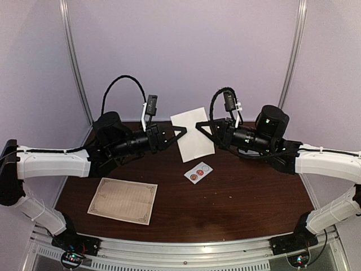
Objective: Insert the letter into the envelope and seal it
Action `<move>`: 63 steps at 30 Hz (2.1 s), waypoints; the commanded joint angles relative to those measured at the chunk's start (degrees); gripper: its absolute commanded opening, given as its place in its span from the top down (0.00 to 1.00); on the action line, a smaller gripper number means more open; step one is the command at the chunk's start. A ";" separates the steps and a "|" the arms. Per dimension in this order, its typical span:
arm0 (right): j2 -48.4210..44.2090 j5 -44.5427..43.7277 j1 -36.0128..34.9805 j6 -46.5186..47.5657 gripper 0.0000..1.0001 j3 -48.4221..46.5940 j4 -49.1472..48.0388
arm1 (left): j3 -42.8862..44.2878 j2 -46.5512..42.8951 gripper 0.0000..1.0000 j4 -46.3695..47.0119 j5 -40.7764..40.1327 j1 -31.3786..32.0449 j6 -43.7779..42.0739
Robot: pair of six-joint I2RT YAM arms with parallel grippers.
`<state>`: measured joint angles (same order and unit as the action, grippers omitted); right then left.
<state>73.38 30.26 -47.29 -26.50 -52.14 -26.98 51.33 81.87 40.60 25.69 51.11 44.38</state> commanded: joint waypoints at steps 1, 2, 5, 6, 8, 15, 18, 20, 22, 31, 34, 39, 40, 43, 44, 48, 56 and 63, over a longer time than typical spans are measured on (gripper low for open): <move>-1.21 -2.37 -0.41 1.10 0.98 -1.30 0.87 | 0.76 0.29 0.93 3.28 1.20 0.39 -0.34; -1.38 -2.40 -0.37 1.10 0.95 -1.30 1.00 | 0.72 0.23 0.99 3.27 1.14 0.39 -0.39; -2.54 -3.06 -0.21 0.99 0.89 -0.85 1.14 | 0.66 -0.07 1.00 3.10 1.07 0.36 -0.86; -3.20 -3.35 -0.06 0.86 0.86 -0.44 1.00 | 0.54 -0.20 1.00 3.04 1.11 0.34 -1.13; -4.70 -3.82 0.48 0.52 0.76 0.48 0.95 | 0.39 -0.66 1.00 2.94 1.35 0.39 -1.83; -7.29 -1.36 2.99 -1.00 0.37 2.80 2.32 | 0.17 -2.18 1.00 1.47 3.36 0.41 -5.84; -5.97 5.39 2.80 -1.77 0.26 1.83 1.96 | 0.26 -2.40 1.00 1.74 5.09 0.38 -6.69; -4.66 9.29 2.24 -2.16 0.24 0.98 1.76 | 0.25 -2.39 1.00 2.28 6.29 0.44 -6.97; -3.26 11.65 1.47 -2.00 0.26 0.08 2.03 | 0.49 -2.18 1.00 2.07 7.35 0.48 -7.56; -2.21 11.00 -0.17 -3.49 1.00 0.09 -2.29 | -0.24 -1.90 0.77 3.23 9.69 0.48 -7.28; -2.90 8.81 -0.17 -3.17 1.00 0.77 -2.12 | -1.23 -2.38 0.63 4.09 9.35 0.48 -6.63; -3.60 7.82 -0.17 -4.00 1.00 1.36 -3.68 | -2.00 -1.53 0.69 5.01 9.49 1.09 -5.72; -3.50 7.72 -0.17 -4.15 1.00 1.34 -3.89 | -1.85 -1.12 0.80 4.89 9.73 1.29 -5.71; -3.12 7.00 -0.17 -4.68 0.91 1.00 -4.03 | -1.60 -0.45 1.00 4.90 10.85 1.68 -5.95; -3.08 6.47 -0.13 -4.95 0.80 0.91 -4.15 | -1.72 -0.52 1.00 4.86 10.94 1.77 -6.23; -3.25 4.95 -0.04 -5.77 0.51 0.24 -5.49 | -1.98 -0.76 1.00 3.69 10.59 1.86 -7.12; -1.31 5.21 -0.08 -6.45 0.57 -3.23 -6.94 | -2.09 -0.83 1.00 1.51 11.19 1.94 -8.62; -0.21 5.97 -0.08 -7.81 0.93 -3.85 -9.47 | -2.28 -0.57 1.00 0.63 11.28 1.94 -9.22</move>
<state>72.38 36.07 -47.18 -33.36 -54.52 -33.63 49.67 81.01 41.32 36.12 52.80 36.53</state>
